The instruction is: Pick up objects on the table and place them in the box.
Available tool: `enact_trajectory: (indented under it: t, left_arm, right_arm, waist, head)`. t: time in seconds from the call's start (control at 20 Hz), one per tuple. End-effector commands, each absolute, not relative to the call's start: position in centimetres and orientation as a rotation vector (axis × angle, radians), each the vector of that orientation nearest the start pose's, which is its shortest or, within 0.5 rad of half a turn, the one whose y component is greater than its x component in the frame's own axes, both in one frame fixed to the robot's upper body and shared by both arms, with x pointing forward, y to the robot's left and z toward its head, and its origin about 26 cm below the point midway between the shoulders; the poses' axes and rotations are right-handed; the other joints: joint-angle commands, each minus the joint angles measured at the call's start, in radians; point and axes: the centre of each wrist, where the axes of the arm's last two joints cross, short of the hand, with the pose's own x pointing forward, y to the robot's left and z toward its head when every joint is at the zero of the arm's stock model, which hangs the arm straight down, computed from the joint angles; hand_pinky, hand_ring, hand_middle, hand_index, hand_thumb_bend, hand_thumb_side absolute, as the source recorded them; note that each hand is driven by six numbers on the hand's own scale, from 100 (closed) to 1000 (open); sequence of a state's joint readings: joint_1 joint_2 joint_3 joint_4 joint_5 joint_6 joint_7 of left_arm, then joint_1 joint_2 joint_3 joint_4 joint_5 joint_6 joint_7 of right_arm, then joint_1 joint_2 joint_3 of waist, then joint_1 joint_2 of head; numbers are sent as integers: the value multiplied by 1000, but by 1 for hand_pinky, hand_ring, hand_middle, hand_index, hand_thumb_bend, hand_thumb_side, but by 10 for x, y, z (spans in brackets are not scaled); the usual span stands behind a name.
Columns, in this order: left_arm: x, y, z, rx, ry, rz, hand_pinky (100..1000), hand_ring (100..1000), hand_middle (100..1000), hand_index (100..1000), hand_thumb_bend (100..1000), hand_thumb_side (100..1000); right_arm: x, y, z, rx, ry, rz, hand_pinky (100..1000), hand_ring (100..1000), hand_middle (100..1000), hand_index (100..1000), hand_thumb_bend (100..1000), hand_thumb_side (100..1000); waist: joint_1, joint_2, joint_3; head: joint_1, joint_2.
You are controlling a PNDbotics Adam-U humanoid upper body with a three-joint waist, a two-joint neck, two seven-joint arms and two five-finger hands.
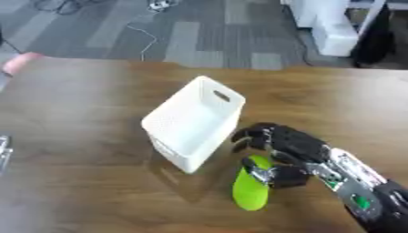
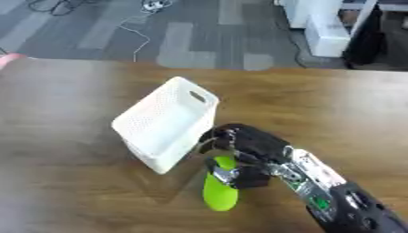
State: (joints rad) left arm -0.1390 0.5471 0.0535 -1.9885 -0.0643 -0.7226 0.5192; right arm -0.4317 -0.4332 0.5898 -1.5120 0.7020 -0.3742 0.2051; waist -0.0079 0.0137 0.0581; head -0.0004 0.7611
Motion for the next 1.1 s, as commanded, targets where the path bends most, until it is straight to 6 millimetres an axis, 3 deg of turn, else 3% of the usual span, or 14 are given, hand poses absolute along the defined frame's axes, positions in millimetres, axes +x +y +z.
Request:
enact_trajectory:
  t: [0.05,0.25,0.4,0.45,0.5,0.75,1.0,1.1]
  left_arm:
    - [280,321,192,-388,3246,52,609,624,719,731,726,1000]
    - [280,322,192,-391,3245,52,610,624,719,731,726,1000]
    - [279,322,192,-395,3243,52,610,624,719,731,726,1000]
    - [279,322,192,-396,3243,52,610,624,719,731,726,1000]
    - [279,323,192,-398,3243,53,610,624,719,731,726,1000]
    - [279,324,191,-408,3242,54,610,624,719,731,727,1000]
    - [278,325,191,-417,3241,53,611,624,719,731,728,1000]
    - [278,325,191,-419,3239,52,611,624,719,731,729,1000]
  right_arm:
    - [338,-181,68,-243,-1833,1781,832,849,834,799,141,1000]
    - [334,-182,68,-200,-1795,1726,789,852,853,812,166,1000]
    - [332,-183,67,-174,-1765,1686,673,838,865,819,187,1000]
    - [331,-182,68,-168,-1760,1673,680,839,865,820,187,1000]
    - [330,-182,69,-162,-1754,1661,610,830,870,821,194,1000]
    - [326,-179,76,-157,-1723,1638,515,824,877,829,222,1000]
    - [318,-174,97,-211,-1752,1668,530,828,879,831,218,1000]
    - [314,-173,103,-230,-1765,1684,635,843,886,840,242,1000]
  waist:
    - [3,-9,0]
    - [3,-10,-1]
    - [3,-11,-3]
    - [2,-11,-3]
    - [2,-11,-4]
    - [0,-13,-9]
    - [-2,-16,-14]
    - [-2,-17,-15]
  head:
    - [-6,0]
    - [-2,0]
    - [2,3]
    - [3,4]
    - [5,5]
    - [14,8]
    - [22,8]
    - [23,7]
